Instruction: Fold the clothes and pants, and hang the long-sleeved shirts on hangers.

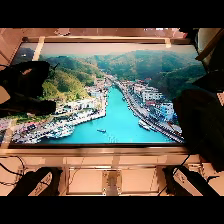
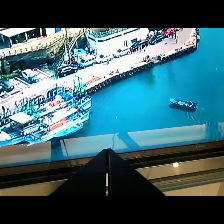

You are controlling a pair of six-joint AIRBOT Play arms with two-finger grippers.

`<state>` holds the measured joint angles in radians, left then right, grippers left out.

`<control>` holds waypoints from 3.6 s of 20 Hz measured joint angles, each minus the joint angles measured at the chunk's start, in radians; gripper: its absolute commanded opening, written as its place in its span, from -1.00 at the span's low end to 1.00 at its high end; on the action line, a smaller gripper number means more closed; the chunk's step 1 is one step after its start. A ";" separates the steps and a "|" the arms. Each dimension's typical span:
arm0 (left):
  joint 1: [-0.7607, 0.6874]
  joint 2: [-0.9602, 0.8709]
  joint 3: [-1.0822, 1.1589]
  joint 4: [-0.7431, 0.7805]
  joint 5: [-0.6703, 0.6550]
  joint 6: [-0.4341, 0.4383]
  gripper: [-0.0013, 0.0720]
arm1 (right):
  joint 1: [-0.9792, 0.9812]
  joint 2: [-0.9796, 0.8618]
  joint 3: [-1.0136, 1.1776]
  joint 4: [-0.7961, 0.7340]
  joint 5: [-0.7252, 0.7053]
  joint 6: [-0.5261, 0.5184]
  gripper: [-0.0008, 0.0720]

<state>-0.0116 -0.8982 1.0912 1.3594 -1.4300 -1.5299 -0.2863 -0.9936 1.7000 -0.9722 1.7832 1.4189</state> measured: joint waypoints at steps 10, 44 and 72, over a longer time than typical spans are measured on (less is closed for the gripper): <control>0.000 0.000 0.000 0.000 0.000 0.000 -0.92 | 0.000 0.000 0.000 0.000 0.003 0.000 -0.89; 1.043 -0.644 -0.100 -0.631 0.751 0.154 0.94 | 0.000 -0.027 0.000 0.000 -0.152 0.010 -0.89; 0.635 -0.142 -0.015 -0.654 0.412 0.318 -0.92 | 0.000 -0.027 0.000 -0.245 -0.186 -0.078 -0.89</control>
<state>0.6231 -1.0405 1.0763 0.7055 -1.0176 -1.2121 -0.2863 -1.0203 1.7000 -1.2167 1.5970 1.3407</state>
